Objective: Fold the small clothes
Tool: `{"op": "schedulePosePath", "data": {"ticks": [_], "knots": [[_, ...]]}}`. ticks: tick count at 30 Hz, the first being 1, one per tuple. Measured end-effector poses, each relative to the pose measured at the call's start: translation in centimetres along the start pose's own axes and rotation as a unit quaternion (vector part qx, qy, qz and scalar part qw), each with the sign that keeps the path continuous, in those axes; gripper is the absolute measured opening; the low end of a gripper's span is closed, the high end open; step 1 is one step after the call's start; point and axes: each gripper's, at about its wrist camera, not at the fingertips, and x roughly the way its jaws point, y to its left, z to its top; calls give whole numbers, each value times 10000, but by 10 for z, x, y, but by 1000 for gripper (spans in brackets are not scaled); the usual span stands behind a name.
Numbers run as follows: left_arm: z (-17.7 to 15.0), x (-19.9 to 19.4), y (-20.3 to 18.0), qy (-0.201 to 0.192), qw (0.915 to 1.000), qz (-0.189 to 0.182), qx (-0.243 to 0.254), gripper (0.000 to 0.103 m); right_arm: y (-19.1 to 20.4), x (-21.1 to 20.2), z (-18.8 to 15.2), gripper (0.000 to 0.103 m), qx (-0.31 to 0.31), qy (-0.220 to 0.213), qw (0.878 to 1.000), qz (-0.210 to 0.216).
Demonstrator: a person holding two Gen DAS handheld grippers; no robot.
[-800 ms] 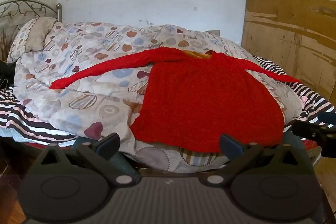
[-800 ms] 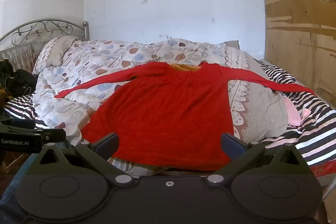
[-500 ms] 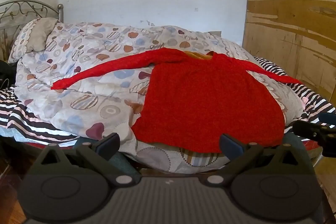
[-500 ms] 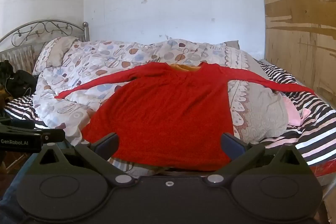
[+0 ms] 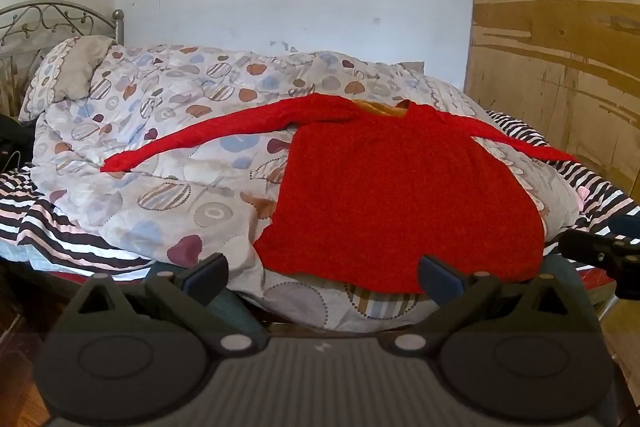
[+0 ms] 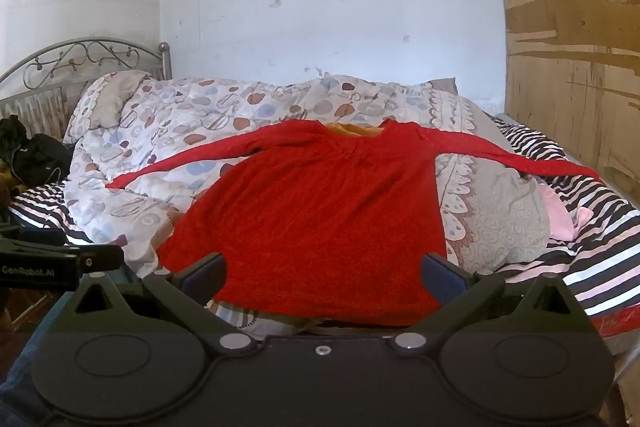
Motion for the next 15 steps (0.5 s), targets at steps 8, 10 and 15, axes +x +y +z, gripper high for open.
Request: {"op": "schedulePosePath", "data": {"ticks": [8,10,15], "knots": [[-2,-3,0,-20,10000,6,-7,103,3,-3,1,103,32,-6,10000,-10],[-1,-4,1,-19,10000,6,-1,103,5,-2,2,103,33,-10,10000,-8],[2,-8,4,-17,10000,1,9,103,0,-1,0,103,32,-8,10000,-3]]}}
